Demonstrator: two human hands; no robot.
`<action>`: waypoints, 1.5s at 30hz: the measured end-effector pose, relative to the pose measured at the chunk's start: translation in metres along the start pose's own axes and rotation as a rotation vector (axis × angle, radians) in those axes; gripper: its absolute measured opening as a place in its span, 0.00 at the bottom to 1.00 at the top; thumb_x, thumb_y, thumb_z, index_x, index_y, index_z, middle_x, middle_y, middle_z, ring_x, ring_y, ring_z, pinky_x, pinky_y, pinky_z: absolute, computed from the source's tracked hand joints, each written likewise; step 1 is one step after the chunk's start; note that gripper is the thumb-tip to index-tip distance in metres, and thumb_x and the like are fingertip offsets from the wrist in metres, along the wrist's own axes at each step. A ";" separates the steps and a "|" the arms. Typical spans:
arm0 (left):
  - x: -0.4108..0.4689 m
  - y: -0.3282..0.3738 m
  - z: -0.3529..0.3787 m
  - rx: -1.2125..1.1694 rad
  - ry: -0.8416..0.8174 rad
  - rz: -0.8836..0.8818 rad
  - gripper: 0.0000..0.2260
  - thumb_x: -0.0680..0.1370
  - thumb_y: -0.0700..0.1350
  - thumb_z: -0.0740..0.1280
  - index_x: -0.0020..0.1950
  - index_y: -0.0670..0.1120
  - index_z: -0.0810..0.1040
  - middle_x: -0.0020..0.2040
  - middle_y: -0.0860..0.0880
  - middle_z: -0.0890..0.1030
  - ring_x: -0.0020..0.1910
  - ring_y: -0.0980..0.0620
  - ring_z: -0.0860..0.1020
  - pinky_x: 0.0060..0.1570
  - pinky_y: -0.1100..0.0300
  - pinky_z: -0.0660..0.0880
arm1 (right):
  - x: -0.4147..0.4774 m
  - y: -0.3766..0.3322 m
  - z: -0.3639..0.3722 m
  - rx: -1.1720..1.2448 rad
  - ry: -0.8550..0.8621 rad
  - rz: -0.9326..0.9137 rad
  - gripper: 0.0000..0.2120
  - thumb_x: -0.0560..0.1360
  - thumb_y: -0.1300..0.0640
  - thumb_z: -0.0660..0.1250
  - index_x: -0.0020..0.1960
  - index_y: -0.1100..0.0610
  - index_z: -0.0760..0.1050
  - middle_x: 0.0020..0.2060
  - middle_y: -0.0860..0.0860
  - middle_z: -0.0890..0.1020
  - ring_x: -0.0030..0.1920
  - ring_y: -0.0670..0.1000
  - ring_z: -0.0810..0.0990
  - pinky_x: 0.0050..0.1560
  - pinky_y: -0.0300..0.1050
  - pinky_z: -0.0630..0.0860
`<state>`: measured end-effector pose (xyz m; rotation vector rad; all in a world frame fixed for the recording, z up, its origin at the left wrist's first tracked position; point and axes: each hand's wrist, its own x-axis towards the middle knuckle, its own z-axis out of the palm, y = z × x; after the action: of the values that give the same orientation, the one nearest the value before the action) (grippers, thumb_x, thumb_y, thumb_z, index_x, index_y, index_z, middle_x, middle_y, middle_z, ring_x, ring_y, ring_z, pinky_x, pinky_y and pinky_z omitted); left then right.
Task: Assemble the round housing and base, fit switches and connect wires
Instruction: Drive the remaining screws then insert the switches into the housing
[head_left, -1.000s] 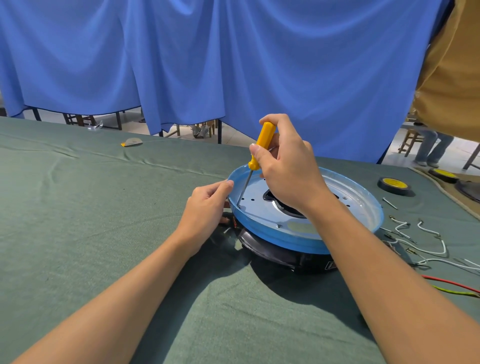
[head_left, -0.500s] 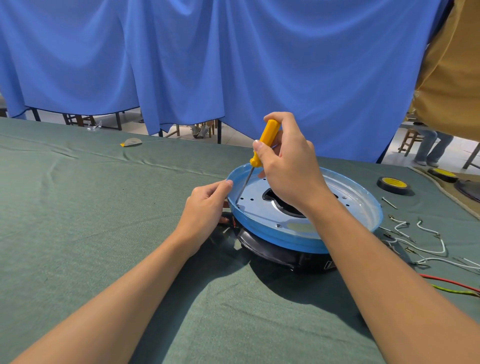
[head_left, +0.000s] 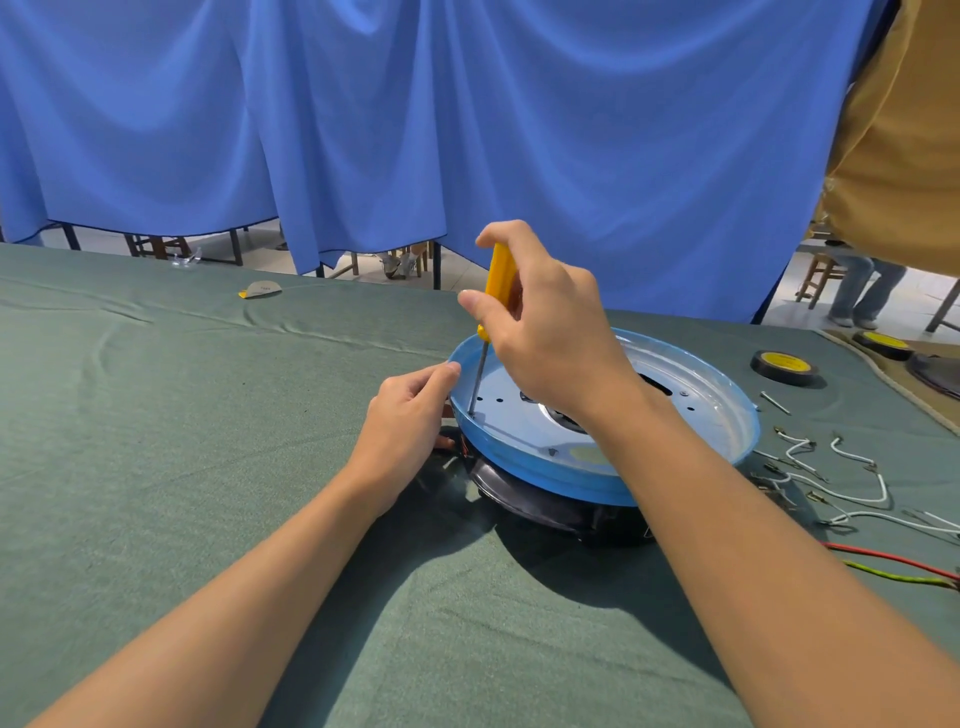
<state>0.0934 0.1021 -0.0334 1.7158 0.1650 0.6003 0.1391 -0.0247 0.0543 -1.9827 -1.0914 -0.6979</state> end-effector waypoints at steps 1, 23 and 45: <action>0.000 0.000 0.000 -0.001 -0.001 0.006 0.16 0.83 0.50 0.59 0.44 0.55 0.86 0.45 0.53 0.86 0.47 0.55 0.84 0.38 0.57 0.80 | 0.001 -0.002 0.002 -0.021 0.004 -0.007 0.16 0.78 0.52 0.66 0.63 0.54 0.69 0.29 0.43 0.65 0.31 0.45 0.69 0.34 0.41 0.65; -0.007 0.030 -0.006 0.329 0.149 0.343 0.06 0.73 0.40 0.75 0.46 0.51 0.86 0.40 0.50 0.85 0.39 0.65 0.79 0.46 0.64 0.75 | 0.015 -0.017 -0.004 0.079 -0.207 0.047 0.26 0.80 0.60 0.60 0.77 0.55 0.61 0.55 0.55 0.76 0.55 0.54 0.74 0.59 0.40 0.66; -0.007 0.032 -0.004 0.340 0.010 0.334 0.06 0.78 0.38 0.70 0.48 0.44 0.86 0.40 0.54 0.85 0.37 0.68 0.79 0.41 0.71 0.73 | 0.007 -0.016 0.004 0.013 -0.067 0.069 0.26 0.75 0.58 0.69 0.71 0.51 0.68 0.40 0.49 0.74 0.44 0.53 0.73 0.54 0.53 0.74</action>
<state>0.0786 0.0952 -0.0050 2.0902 -0.0164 0.8643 0.1291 -0.0129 0.0634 -2.0348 -1.0585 -0.5905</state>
